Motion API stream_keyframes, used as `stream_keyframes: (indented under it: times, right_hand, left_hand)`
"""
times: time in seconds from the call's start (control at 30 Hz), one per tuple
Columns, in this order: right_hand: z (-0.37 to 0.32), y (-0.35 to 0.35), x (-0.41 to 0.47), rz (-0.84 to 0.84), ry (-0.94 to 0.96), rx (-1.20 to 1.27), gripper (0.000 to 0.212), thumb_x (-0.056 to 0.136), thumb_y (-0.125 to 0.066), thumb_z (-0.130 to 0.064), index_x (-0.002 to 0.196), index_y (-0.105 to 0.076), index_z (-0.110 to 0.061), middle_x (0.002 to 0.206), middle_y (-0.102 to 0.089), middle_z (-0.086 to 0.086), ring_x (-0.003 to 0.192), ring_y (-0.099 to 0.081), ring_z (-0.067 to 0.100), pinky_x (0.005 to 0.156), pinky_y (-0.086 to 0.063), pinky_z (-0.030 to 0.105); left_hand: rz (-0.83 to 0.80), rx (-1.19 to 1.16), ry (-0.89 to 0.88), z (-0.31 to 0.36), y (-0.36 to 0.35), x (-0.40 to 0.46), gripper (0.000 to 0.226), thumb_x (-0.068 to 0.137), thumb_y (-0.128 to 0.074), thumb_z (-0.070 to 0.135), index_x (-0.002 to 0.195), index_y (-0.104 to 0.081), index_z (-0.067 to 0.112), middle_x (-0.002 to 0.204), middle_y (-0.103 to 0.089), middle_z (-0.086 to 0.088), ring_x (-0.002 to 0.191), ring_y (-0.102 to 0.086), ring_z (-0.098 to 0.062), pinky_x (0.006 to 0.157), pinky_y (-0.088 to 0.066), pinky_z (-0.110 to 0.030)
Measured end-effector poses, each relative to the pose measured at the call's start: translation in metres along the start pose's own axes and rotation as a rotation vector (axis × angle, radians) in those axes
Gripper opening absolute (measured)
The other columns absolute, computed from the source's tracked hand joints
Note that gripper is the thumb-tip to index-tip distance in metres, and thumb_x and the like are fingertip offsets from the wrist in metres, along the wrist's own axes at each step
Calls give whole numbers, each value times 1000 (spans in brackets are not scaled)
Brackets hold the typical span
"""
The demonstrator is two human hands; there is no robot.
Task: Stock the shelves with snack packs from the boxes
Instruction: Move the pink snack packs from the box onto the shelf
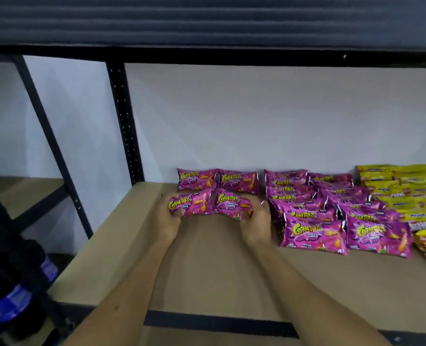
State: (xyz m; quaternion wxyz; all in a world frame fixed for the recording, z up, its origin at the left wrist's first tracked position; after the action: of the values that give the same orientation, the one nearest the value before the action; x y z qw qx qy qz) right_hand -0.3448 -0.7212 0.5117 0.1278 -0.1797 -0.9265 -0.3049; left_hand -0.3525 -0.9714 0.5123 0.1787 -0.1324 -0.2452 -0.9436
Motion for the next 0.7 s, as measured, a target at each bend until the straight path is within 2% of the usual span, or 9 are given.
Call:
stream_keyframes:
  times: [0.03, 0.13, 0.2, 0.27, 0.37, 0.47, 0.57, 0.7]
  right_hand:
    - [-3, -4, 9, 17, 14, -1, 58, 82, -55, 16, 123, -62, -25, 125, -43, 9, 77, -59, 15, 84, -52, 29]
    - [-12, -19, 34, 63, 96, -38, 65, 77, -50, 22, 124, -62, -21, 138, -33, 11, 111, -54, 24, 100, -46, 29]
    - [-14, -30, 51, 72, 105, -85, 68, 76, -49, 22, 130, -58, -18, 147, -25, 14, 122, -47, 28, 101, -39, 23]
    - [-17, -38, 74, 80, 87, -114, 67, 78, -49, 21, 135, -54, -15, 153, -17, 15, 124, -45, 26, 96, -38, 18]
    - [-22, -47, 108, 121, 117, -180, 65, 77, -53, 21, 134, -52, -9, 156, -14, 19, 136, -36, 36, 104, -41, 34]
    - [-20, -54, 125, 120, 110, -290, 62, 80, -56, 17, 136, -51, -8, 157, -16, 17, 142, -25, 33, 110, -37, 39]
    - [-19, -57, 131, 146, 126, -430, 62, 79, -61, 12, 136, -50, -9, 156, -23, 17, 141, -27, 34, 98, -49, 44]
    - [-20, -59, 136, 185, 119, -492, 59, 66, -74, 8, 121, -61, -7, 143, -44, 22, 127, -46, 41, 77, -58, 46]
  left_hand:
    - [4, 6, -20, -4, -2, 14, 36, 80, -71, 2, 107, -64, 24, 101, -66, -3, 87, -64, -19, 79, -50, -29]
    - [-9, 55, -78, -12, -12, 48, 41, 79, -68, -1, 109, -65, 27, 104, -66, 0, 92, -63, -15, 82, -49, -28]
    - [-6, 76, -98, -16, -21, 68, 42, 79, -66, -2, 112, -66, 25, 108, -66, 0, 96, -61, -16, 85, -48, -27]
    - [16, 79, -106, -14, -29, 90, 42, 79, -68, 0, 114, -66, 24, 110, -66, -3, 98, -62, -21, 87, -49, -31]
    - [37, 78, -112, -9, -39, 123, 41, 81, -67, 0, 117, -67, 21, 112, -66, -7, 101, -61, -25, 86, -45, -27]
    - [52, 94, -121, -9, -48, 141, 41, 81, -68, 2, 117, -67, 22, 110, -66, -9, 99, -61, -27, 85, -46, -30]
    - [60, 115, -138, -10, -54, 148, 39, 82, -70, 6, 118, -66, 23, 110, -66, -9, 100, -60, -27, 86, -44, -30]
    - [84, 101, -146, -10, -54, 156, 38, 82, -71, 15, 119, -65, 26, 109, -65, -7, 98, -60, -24, 85, -45, -30]
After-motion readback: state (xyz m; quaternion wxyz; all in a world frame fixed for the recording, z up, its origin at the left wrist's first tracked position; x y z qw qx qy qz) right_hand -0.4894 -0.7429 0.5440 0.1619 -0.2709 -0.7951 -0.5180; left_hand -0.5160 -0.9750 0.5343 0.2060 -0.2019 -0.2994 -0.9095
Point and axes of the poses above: each hand's wrist, its own x-axis towards the middle knuckle, its own y-axis out of the back of the hand, z = x × y, the point moved 6 cm from there along x, towards the middle knuckle
